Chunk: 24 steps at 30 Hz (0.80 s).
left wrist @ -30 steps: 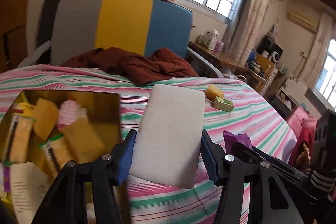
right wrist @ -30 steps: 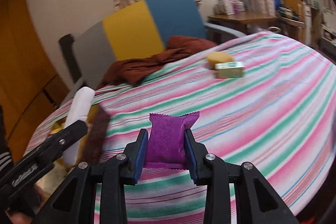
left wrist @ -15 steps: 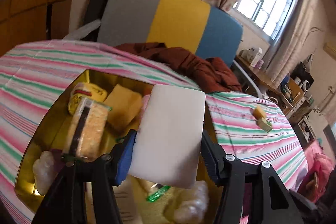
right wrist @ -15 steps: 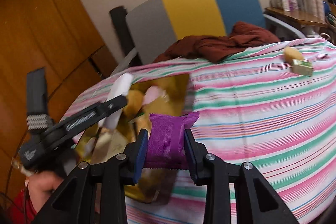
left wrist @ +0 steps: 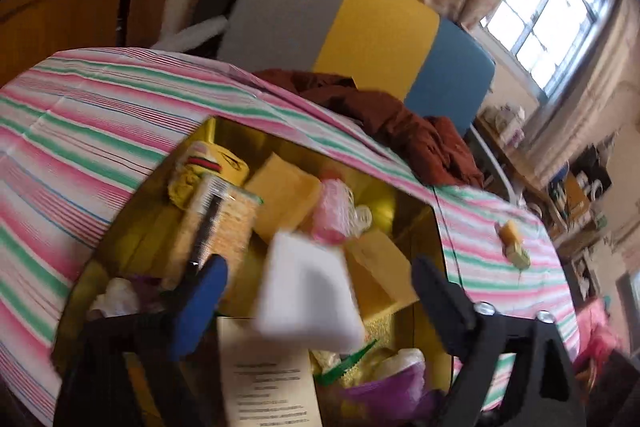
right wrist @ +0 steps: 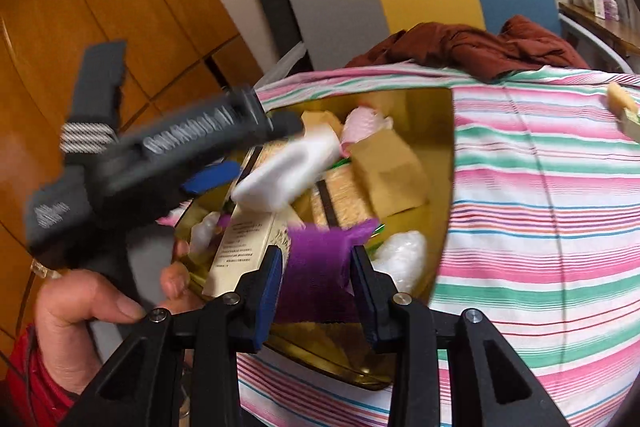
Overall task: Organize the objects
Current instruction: 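Carry the purple packet and white foam block over the gold tray and release both, then move both empty grippers back to the green box and yellow sponge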
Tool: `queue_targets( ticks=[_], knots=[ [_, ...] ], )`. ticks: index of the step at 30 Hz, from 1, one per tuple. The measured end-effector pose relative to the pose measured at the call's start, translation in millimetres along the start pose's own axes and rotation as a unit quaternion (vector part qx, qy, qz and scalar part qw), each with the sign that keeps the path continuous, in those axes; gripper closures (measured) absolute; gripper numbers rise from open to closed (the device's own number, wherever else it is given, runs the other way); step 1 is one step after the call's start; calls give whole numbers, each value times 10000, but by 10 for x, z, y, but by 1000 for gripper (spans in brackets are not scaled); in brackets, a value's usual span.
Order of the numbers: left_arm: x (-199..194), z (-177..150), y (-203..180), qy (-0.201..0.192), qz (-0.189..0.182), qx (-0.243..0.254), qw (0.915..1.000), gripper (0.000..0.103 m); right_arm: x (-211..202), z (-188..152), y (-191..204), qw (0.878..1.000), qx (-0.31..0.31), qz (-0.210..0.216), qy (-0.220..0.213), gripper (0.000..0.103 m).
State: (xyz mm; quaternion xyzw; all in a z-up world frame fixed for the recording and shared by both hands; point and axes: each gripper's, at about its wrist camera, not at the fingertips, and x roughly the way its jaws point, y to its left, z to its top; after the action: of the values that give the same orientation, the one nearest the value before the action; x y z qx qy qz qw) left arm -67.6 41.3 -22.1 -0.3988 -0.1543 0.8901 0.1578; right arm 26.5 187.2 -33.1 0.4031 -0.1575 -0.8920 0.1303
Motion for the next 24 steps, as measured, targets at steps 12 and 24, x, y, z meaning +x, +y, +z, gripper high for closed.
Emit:
queue_targets(
  ticks=[12, 24],
  knots=[
    [-203, 27, 88, -276, 94, -626, 9976, 1, -209, -68, -149, 9992, 248, -250, -196, 66],
    [-160, -110, -275, -158, 345, 33, 9993, 0, -360, -27, -343, 9972, 479, -370, -432, 66]
  ],
)
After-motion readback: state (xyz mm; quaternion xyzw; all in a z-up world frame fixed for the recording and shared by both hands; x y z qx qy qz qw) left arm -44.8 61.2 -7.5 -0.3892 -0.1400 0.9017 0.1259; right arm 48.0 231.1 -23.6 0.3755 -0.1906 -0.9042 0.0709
